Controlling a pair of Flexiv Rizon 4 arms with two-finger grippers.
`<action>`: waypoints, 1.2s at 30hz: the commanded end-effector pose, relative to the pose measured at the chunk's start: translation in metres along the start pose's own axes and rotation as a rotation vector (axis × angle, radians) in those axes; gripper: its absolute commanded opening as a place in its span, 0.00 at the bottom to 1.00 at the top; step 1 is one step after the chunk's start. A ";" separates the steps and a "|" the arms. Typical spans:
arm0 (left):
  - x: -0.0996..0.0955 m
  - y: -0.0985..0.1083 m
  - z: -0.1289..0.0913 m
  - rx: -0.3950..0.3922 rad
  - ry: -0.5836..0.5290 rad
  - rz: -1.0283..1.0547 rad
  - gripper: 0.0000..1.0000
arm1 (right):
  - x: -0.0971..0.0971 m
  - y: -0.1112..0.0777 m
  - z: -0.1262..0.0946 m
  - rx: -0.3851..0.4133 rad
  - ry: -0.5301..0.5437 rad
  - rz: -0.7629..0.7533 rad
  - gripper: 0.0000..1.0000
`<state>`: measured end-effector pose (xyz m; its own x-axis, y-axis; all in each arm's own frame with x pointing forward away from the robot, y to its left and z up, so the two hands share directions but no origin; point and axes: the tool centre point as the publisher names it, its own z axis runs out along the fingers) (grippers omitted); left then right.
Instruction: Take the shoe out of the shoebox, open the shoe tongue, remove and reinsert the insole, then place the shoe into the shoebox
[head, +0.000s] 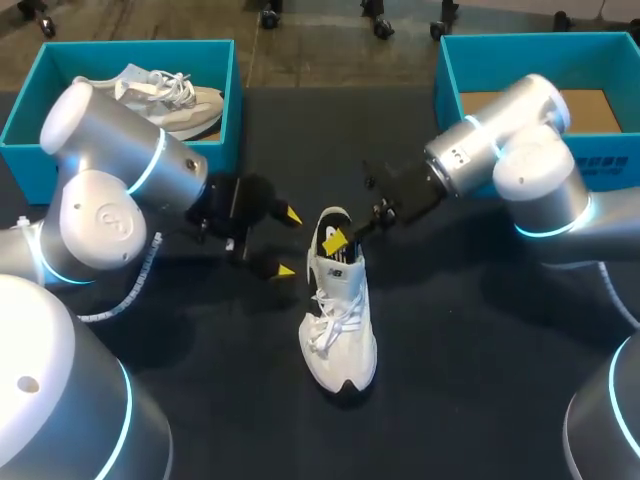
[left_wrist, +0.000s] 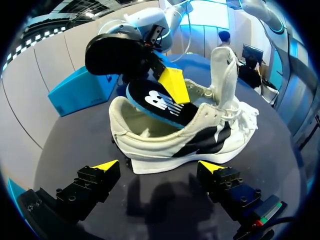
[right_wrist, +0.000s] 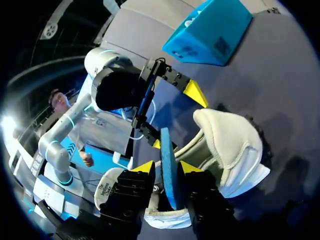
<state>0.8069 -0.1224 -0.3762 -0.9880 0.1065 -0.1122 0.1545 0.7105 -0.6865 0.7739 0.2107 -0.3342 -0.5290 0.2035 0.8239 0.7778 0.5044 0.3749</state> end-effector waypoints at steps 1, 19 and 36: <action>-0.001 0.001 -0.001 0.006 -0.004 0.002 1.00 | 0.003 0.004 -0.009 0.003 -0.020 -0.007 0.33; -0.001 -0.001 -0.005 0.008 -0.001 0.011 1.00 | -0.010 -0.004 0.011 0.023 0.038 0.041 0.00; -0.001 0.001 -0.004 0.027 0.002 0.005 1.00 | 0.015 0.015 -0.006 0.020 -0.048 0.000 0.44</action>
<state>0.8087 -0.1196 -0.3718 -0.9875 0.1109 -0.1117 0.1574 0.6958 -0.7008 0.7817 0.2191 -0.3231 -0.5371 0.2266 0.8125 0.7726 0.5187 0.3661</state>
